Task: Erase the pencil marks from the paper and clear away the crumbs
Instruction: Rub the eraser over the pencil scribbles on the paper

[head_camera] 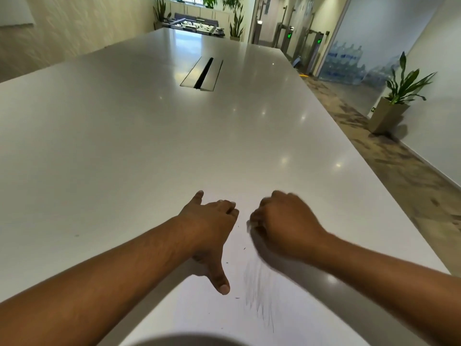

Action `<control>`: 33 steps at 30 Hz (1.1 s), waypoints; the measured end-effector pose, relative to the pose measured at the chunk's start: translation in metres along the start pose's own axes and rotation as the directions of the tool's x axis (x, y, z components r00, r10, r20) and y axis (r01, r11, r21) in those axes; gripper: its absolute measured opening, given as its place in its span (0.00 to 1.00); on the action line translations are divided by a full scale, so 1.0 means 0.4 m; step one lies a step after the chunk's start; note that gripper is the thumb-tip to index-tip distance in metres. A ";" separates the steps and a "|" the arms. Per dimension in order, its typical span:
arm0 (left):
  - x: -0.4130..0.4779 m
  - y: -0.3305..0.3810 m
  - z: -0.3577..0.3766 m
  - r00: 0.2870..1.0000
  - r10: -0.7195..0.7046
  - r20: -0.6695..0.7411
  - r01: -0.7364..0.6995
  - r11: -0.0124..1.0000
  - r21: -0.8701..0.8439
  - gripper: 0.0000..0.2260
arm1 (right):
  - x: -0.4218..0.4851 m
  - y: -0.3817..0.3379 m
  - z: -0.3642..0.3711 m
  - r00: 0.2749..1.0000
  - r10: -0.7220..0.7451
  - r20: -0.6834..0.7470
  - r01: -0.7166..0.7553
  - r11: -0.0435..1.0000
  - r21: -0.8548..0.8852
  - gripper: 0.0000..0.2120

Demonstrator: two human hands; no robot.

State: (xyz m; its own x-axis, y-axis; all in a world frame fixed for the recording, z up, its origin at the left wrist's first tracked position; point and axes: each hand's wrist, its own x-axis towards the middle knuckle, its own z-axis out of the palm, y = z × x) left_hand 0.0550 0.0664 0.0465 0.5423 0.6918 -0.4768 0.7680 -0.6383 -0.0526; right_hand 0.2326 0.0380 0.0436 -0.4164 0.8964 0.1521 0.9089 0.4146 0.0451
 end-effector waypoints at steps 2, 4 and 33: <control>0.000 0.001 -0.001 1.000 -0.009 0.007 0.009 1.000 0.002 0.66 | 0.038 0.049 -0.001 0.990 0.141 -0.009 -0.142 0.990 -0.016 0.13; 0.000 0.002 -0.002 1.000 -0.011 0.016 0.011 1.000 0.000 0.66 | 0.039 0.045 0.002 0.992 0.124 0.012 -0.124 0.992 0.004 0.13; -0.003 0.006 -0.012 0.999 -0.019 0.047 0.018 0.999 0.027 0.65 | -0.131 -0.095 -0.022 0.982 -0.182 0.046 0.178 0.981 0.082 0.07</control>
State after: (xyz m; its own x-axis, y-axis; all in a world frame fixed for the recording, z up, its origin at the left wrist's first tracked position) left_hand 0.0580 0.0656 0.0514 0.5112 0.6872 -0.5161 0.7680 -0.6349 -0.0847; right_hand 0.2200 -0.0262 0.0426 -0.5759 0.8119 0.0956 0.8151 0.5792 -0.0093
